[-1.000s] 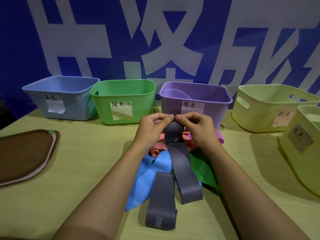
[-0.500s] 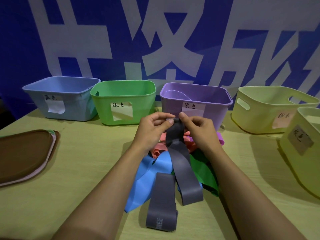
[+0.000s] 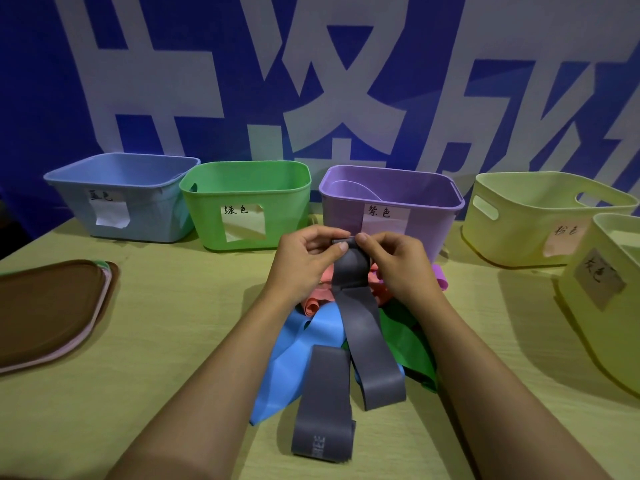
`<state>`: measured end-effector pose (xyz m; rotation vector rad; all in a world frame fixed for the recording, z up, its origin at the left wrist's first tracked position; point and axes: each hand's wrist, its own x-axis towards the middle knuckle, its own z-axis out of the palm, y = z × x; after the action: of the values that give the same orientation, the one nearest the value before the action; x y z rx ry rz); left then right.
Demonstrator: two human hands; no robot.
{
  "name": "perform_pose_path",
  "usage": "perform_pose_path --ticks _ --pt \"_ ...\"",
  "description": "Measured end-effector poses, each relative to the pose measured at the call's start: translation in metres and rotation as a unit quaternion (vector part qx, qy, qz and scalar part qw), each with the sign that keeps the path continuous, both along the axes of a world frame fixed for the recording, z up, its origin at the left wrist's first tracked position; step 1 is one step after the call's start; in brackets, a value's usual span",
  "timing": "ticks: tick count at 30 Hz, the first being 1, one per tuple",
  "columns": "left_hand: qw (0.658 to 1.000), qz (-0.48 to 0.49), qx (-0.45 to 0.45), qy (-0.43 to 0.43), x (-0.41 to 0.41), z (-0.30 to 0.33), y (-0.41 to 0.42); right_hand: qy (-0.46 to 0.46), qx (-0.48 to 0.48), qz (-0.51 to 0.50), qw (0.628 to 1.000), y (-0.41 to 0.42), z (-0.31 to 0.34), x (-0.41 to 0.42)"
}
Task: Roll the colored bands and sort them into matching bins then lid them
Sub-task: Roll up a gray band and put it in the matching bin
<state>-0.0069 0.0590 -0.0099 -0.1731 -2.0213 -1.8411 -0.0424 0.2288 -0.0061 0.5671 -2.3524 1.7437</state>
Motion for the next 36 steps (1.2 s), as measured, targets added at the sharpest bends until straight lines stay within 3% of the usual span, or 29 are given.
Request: perform_pose_path --ticks 14,23,28,36 --pt "0.998 -0.045 0.039 -0.022 0.000 -0.001 0.000 0.032 -0.001 0.040 0.999 0.002 -0.004 -0.005" --pt "0.995 0.037 0.024 -0.090 -0.003 -0.008 0.002 0.049 0.017 0.055 0.997 0.004 -0.008 -0.009" --pt "0.993 0.010 0.081 -0.082 -0.002 -0.004 0.003 0.013 -0.003 0.063 0.998 0.004 -0.007 -0.007" --pt "0.997 -0.007 0.059 -0.043 -0.001 -0.005 0.003 -0.047 -0.025 -0.013 0.999 0.000 0.006 0.008"
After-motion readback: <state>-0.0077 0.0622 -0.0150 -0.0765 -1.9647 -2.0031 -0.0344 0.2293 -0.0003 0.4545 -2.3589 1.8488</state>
